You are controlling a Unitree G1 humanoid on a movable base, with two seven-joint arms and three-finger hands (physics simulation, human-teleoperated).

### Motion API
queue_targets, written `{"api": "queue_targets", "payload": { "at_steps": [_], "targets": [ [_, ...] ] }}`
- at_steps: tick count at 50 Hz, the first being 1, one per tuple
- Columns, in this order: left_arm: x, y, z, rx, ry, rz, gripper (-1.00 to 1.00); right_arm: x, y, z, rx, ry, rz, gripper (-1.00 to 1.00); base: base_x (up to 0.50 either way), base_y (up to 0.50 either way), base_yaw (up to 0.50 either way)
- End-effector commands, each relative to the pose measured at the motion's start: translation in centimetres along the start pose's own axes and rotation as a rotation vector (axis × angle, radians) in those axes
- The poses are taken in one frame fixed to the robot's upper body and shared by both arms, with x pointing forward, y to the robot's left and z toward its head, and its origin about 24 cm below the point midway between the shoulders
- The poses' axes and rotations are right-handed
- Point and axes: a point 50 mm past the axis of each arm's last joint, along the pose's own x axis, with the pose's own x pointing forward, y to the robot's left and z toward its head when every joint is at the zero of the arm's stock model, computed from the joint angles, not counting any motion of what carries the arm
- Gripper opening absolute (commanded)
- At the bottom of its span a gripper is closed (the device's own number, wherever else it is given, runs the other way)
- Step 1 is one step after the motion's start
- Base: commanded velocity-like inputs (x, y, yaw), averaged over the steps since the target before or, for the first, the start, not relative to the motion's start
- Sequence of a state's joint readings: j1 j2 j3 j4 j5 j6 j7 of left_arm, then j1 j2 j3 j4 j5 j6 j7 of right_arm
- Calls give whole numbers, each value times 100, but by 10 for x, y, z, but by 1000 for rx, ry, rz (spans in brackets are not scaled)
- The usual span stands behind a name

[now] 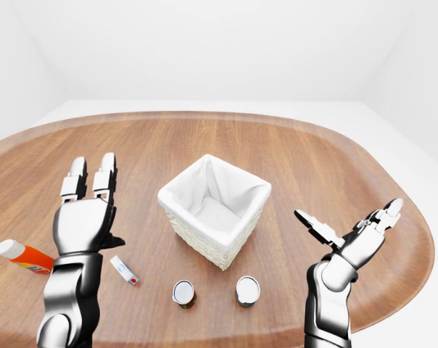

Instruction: Pick up the alphabet soup and the cream cheese box, and put them in the basket.

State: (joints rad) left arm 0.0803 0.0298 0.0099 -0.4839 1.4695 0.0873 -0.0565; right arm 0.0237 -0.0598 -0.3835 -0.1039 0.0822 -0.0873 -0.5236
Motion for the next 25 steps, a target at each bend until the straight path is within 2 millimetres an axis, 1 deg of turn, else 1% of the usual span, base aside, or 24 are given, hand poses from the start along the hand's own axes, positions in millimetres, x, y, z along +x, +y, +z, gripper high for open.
{"api": "queue_targets", "payload": {
  "at_steps": [1,17,18,22,25],
  "targets": [
    [2,6,1,-19,-1,3,100,0,0,0,-1,-1,0,100,0,0,0],
    [2,6,1,-19,-3,3,100,0,0,0,-1,-1,0,100,0,0,0],
    [-3,7,1,-24,-3,-21,100,0,0,1,2,-3,0,100,0,0,0],
    [-9,10,-2,-23,9,-29,100,0,0,-3,-8,8,0,100,0,0,0],
    [-13,12,-4,-20,21,-41,100,0,0,-1,-6,2,1,100,0,0,0]
  ]
}}
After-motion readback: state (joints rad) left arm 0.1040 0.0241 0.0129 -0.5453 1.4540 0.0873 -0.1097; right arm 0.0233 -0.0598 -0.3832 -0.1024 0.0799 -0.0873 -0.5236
